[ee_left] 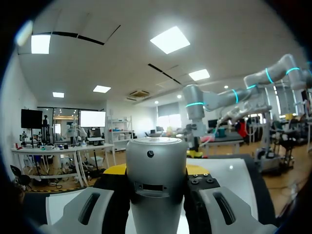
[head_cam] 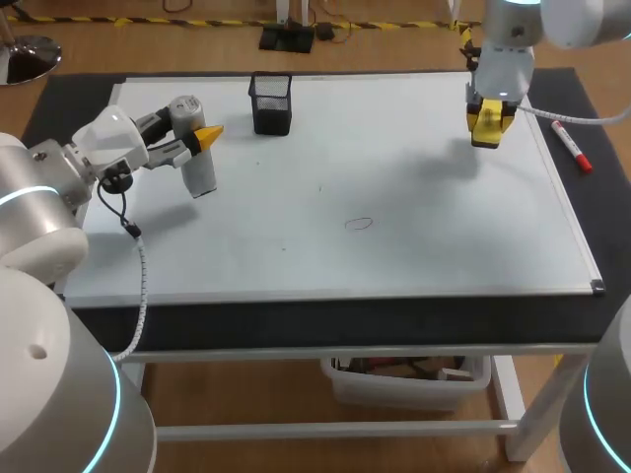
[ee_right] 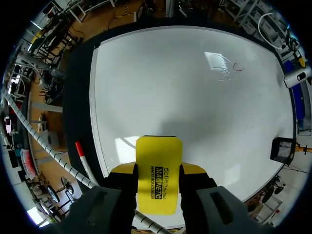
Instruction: Pick up the inspection probe, press it on each red-marked spot on the whiteboard one by one, put down the probe, pick up the eraser, and wipe off all the red marks.
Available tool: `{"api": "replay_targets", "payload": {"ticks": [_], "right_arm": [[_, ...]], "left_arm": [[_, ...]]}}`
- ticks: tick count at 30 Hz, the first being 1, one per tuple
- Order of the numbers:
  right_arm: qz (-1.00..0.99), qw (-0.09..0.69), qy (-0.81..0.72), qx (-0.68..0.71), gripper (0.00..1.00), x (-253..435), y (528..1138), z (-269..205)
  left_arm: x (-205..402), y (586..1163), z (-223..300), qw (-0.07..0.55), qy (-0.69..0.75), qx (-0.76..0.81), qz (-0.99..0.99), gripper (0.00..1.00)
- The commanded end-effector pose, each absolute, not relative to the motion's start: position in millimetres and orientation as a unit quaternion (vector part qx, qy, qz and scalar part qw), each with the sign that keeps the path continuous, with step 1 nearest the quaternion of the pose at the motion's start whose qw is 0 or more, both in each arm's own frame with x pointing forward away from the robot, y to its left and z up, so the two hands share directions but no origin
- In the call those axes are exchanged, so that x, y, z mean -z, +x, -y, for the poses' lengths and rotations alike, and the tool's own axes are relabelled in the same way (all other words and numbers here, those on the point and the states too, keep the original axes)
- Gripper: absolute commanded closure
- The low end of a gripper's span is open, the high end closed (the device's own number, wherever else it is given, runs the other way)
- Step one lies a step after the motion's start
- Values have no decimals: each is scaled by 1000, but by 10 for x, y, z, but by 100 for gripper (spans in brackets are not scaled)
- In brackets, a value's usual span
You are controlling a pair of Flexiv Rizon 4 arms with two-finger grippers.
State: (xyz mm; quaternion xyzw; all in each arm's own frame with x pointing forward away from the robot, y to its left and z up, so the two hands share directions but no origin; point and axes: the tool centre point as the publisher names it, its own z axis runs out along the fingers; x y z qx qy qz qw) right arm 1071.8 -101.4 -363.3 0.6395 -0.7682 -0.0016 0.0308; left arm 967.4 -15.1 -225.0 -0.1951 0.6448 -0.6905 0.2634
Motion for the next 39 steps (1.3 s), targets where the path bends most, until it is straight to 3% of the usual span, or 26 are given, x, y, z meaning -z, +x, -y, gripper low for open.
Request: {"api": "replay_targets", "payload": {"ticks": [1, 21, 39], "right_arm": [[767, 31, 640, 1, 100, 3622, 10722, 1022], [767, 31, 640, 1, 100, 3622, 10722, 1022], [767, 31, 640, 1, 100, 3622, 10722, 1022]], "left_arm": [[2247, 9609, 282, 262, -191, 693, -644, 100], [2333, 9003, 1701, 153, -73, 748, -642, 100], [2505, 9006, 2554, 68, -21, 765, -641, 100]]}}
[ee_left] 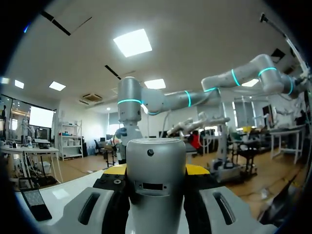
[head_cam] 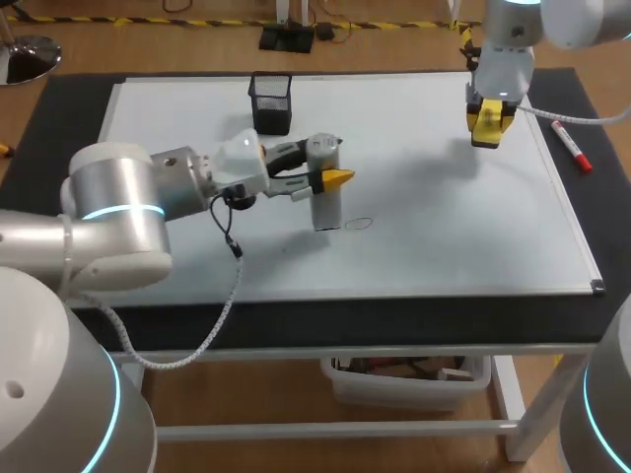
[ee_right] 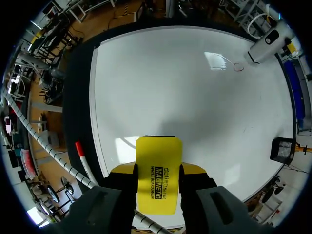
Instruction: Pick up the inspection probe, press it on each red-marked spot on the whiteboard one by one, put down the probe, pick up the eraser, and wipe off all the red marks.
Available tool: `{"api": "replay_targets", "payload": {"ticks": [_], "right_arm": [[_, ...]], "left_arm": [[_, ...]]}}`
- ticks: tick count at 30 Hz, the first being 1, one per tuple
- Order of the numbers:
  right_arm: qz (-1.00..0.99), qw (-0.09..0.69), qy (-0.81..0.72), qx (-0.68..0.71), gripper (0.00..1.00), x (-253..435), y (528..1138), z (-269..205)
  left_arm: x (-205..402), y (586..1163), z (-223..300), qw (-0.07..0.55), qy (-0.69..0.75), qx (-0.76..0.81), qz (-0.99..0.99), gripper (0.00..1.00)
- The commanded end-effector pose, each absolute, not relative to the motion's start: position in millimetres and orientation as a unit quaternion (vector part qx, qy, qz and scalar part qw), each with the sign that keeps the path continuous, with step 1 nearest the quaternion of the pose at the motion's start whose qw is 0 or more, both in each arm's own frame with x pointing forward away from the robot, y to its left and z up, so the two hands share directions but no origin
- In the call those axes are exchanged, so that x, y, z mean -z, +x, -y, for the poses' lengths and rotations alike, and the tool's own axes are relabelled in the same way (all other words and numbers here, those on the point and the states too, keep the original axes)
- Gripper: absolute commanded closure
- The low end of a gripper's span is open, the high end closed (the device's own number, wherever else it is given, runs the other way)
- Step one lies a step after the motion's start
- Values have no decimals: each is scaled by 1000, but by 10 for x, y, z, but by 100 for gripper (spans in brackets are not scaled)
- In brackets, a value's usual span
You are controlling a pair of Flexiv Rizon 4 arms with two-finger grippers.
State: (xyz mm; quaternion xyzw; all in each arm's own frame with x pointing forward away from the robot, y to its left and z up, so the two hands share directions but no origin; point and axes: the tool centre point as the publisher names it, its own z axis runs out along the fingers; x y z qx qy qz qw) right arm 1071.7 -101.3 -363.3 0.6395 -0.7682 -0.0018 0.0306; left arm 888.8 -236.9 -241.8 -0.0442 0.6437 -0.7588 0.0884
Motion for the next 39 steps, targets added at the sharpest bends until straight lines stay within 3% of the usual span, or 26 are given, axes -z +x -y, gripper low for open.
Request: {"api": "replay_targets", "payload": {"ticks": [1, 39], "right_arm": [[767, 31, 640, 1, 100, 3622, 10722, 1022], [767, 31, 640, 1, 100, 3622, 10722, 1022]], "left_arm": [[2512, 9013, 2581, 65, -20, 765, -640, 100], [2710, 9167, 2908, 21, -17, 759, -650, 100]]}}
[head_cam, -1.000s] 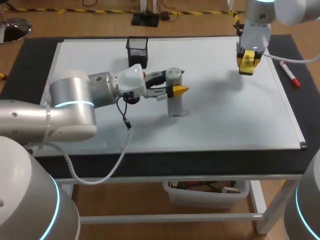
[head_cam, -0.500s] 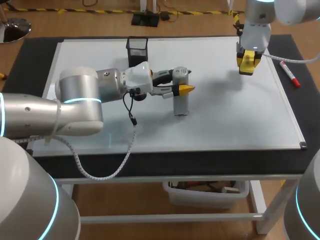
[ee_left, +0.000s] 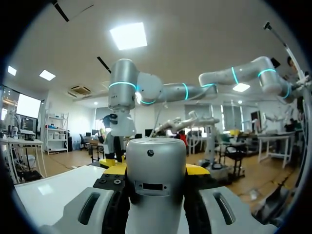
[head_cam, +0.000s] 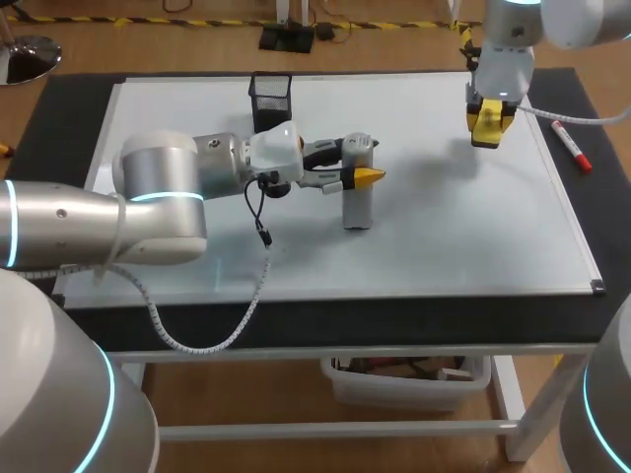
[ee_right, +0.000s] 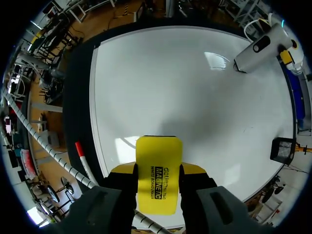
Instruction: Pick up the inspection probe, press it on each red-marked spot on the whiteboard one by one, put down the probe, pick up the eraser, and wipe off all the red marks.
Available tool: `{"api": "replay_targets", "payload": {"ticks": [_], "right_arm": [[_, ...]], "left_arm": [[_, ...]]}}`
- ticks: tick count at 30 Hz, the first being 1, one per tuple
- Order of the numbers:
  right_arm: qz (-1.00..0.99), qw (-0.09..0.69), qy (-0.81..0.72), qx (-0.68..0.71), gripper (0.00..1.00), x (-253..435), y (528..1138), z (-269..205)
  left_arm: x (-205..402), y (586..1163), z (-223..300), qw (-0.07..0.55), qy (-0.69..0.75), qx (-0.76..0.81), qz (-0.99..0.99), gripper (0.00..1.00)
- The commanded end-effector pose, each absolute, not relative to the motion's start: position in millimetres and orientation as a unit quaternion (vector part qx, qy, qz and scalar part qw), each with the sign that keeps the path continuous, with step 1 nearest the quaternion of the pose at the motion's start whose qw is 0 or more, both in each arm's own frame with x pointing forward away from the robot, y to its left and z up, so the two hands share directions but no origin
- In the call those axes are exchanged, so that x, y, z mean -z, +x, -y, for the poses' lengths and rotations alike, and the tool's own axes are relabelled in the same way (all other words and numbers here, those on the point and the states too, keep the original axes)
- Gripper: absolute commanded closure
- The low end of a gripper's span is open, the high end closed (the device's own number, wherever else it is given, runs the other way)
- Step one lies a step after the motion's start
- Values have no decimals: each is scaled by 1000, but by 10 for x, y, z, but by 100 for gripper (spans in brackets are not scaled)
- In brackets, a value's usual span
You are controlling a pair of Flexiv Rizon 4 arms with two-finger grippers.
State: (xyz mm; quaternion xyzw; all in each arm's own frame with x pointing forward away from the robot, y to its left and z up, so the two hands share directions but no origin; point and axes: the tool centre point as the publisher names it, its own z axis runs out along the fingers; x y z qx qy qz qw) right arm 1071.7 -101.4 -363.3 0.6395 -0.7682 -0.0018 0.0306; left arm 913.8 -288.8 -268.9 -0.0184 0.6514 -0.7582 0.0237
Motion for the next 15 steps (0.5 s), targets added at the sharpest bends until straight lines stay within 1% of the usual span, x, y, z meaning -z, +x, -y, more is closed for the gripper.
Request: {"api": "replay_targets", "payload": {"ticks": [1, 15], "right_arm": [[767, 31, 640, 1, 100, 3622, 10722, 1022], [767, 31, 640, 1, 100, 3622, 10722, 1022]], "left_arm": [[2715, 9170, 2908, 20, -18, 759, -651, 100], [2719, 9173, 2912, 18, -18, 757, -653, 100]]}}
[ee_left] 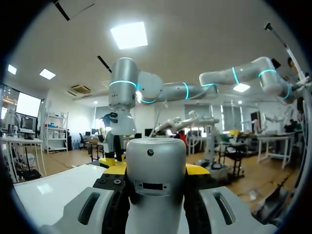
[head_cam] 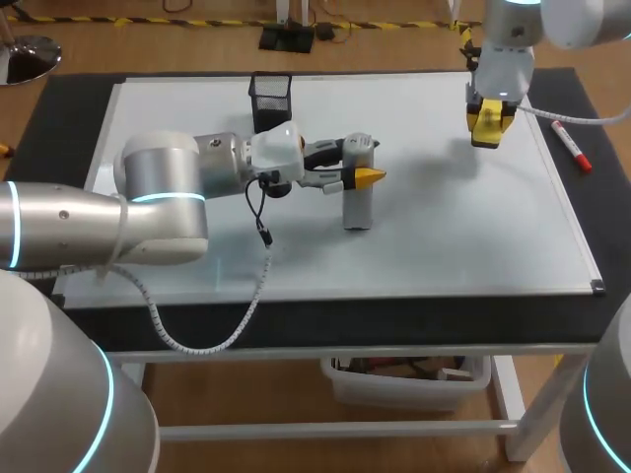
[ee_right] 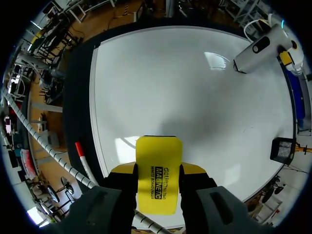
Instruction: Pick up the inspection probe, press it on each red-marked spot on the whiteboard one by one, put down the probe, pick up the eraser, and wipe off all the red marks.
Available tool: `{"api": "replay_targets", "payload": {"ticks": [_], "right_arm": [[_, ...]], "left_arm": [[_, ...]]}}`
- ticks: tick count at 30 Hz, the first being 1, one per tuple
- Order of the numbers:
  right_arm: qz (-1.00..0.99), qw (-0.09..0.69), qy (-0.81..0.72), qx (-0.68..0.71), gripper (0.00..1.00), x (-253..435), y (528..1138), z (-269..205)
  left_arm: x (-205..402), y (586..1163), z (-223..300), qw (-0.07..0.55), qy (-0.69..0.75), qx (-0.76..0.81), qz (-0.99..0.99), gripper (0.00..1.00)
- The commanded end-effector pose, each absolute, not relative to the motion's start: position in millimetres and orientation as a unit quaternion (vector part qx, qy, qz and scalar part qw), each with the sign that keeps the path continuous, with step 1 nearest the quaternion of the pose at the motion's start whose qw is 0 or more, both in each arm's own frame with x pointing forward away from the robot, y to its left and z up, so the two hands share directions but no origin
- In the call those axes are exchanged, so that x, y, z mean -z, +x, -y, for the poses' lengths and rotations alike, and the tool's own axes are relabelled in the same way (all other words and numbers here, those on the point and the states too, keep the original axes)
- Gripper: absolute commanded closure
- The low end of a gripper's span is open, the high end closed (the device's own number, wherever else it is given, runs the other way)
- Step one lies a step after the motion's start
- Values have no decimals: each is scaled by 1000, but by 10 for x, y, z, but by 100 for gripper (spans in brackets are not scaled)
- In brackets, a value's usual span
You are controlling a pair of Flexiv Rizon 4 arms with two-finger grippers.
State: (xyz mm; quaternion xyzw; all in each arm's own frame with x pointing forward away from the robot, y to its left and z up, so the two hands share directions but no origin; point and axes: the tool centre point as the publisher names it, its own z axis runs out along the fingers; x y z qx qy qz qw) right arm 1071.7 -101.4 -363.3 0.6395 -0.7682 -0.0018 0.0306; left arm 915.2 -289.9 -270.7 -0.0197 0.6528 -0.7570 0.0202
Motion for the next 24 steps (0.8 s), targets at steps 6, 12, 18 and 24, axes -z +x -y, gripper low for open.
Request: {"api": "replay_targets", "payload": {"ticks": [6, 12, 18, 24], "right_arm": [[767, 31, 640, 1, 100, 3622, 10722, 1022], [767, 31, 640, 1, 100, 3622, 10722, 1022], [767, 31, 640, 1, 100, 3622, 10722, 1022], [767, 31, 640, 1, 100, 3622, 10722, 1022]], "left_arm": [[2721, 9172, 2904, 19, -19, 758, -652, 100], [2672, 9180, 2849, 24, -19, 757, -653, 100], [2505, 9243, 2578, 46, -24, 752, -657, 100], [2386, 9313, 2236, 70, -40, 748, -658, 100]]}}
